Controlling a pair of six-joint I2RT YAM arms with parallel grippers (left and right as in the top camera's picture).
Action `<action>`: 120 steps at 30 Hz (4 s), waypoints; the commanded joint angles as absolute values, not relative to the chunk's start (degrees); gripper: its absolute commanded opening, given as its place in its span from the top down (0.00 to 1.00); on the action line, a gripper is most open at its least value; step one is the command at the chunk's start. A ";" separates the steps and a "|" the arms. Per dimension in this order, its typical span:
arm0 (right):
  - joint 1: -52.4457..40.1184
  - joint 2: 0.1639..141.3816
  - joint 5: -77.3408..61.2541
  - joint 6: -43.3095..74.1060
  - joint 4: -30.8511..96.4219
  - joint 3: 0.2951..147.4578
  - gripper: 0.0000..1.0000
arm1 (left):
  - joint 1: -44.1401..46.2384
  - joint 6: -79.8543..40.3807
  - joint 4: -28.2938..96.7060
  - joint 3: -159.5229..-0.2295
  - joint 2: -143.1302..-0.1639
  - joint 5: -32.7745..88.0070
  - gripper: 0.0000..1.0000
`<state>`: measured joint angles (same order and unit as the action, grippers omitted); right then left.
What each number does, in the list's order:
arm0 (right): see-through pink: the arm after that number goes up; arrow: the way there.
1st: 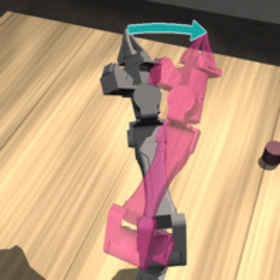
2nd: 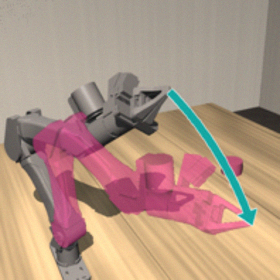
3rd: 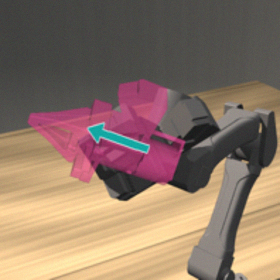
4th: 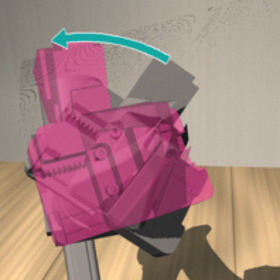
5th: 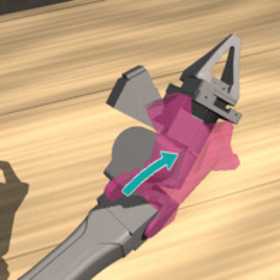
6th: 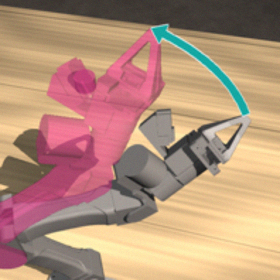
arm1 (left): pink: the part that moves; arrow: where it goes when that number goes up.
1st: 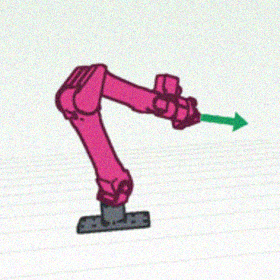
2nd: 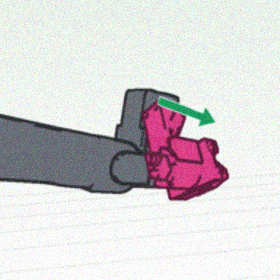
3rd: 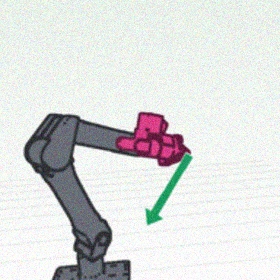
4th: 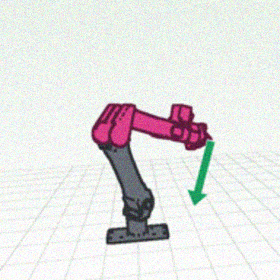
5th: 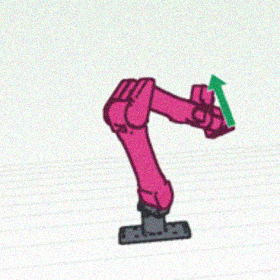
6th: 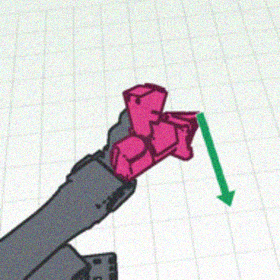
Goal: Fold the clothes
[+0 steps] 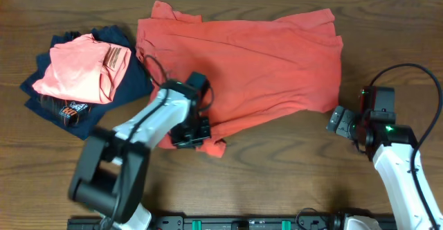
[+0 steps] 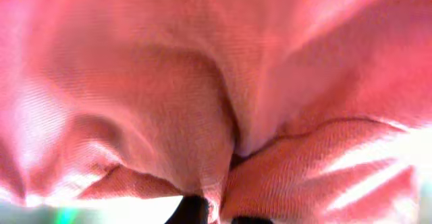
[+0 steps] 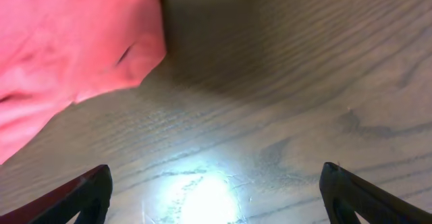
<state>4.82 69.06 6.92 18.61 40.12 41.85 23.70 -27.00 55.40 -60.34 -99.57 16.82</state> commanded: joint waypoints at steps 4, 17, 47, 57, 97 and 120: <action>5.56 74.81 1.34 18.17 40.86 42.28 0.05 | 22.41 -19.92 62.43 -61.76 -88.40 19.88 0.94; -0.93 91.09 -10.15 16.25 26.52 42.26 0.11 | 22.41 -19.94 62.15 -61.73 -85.73 19.84 0.94; 8.56 90.70 42.15 19.44 36.86 56.90 0.59 | 22.41 -20.18 59.53 -61.73 -85.73 15.55 0.94; 8.56 90.76 11.75 16.99 40.29 48.51 0.43 | 22.41 -20.18 59.72 -61.73 -85.73 15.55 0.94; 8.38 93.03 -7.77 7.60 5.56 36.80 0.78 | 22.41 -21.28 59.48 -61.73 -85.73 15.55 0.94; 11.18 85.69 23.70 9.78 35.77 57.04 0.69 | 22.41 -21.26 58.98 -61.73 -85.73 15.55 0.94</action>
